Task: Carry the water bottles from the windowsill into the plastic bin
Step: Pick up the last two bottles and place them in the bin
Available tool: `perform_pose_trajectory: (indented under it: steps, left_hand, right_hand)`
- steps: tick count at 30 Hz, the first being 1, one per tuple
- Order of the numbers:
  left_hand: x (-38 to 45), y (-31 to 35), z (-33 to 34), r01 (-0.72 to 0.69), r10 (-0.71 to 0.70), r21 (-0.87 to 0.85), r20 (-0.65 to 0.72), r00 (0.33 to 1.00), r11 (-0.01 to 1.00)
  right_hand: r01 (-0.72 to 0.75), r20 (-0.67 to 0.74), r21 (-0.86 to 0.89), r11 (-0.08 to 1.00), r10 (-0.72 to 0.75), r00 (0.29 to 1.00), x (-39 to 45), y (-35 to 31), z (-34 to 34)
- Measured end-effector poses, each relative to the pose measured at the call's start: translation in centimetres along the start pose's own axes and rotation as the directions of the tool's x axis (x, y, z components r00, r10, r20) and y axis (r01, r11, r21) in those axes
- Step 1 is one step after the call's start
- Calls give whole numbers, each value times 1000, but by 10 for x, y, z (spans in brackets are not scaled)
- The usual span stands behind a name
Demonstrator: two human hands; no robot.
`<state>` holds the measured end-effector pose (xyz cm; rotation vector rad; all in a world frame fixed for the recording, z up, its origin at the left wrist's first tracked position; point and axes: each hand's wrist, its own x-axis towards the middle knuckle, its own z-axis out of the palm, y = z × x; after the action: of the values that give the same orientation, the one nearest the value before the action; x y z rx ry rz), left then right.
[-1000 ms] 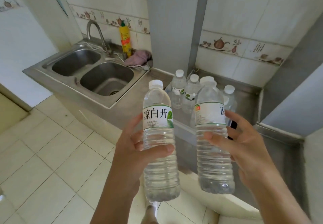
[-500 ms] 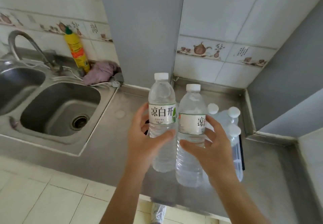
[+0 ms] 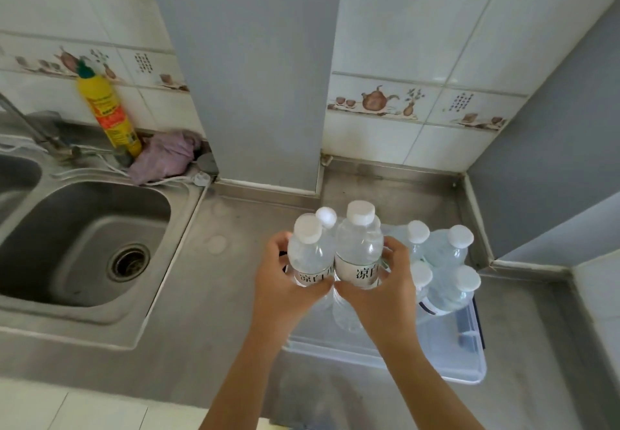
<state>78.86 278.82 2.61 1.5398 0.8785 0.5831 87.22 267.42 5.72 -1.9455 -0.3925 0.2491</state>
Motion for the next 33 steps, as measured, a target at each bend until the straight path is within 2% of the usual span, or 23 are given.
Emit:
perform_pose_trajectory:
  steps: [15,25,33]
  left_hand:
    - [14,-23,4,3,-11,275,30,999,961]
    - [17,-20,6,-108,77,376,99,992,920]
    - [19,-13,4,-316,231,562,219,948,765]
  right_hand:
    - [2,-84,-55,998,-6,996,6,29,24]
    - [63,-28,-102,993,-66,997,2,35,18]
    - [163,-19,-135,977,-167,986,-9,32,9]
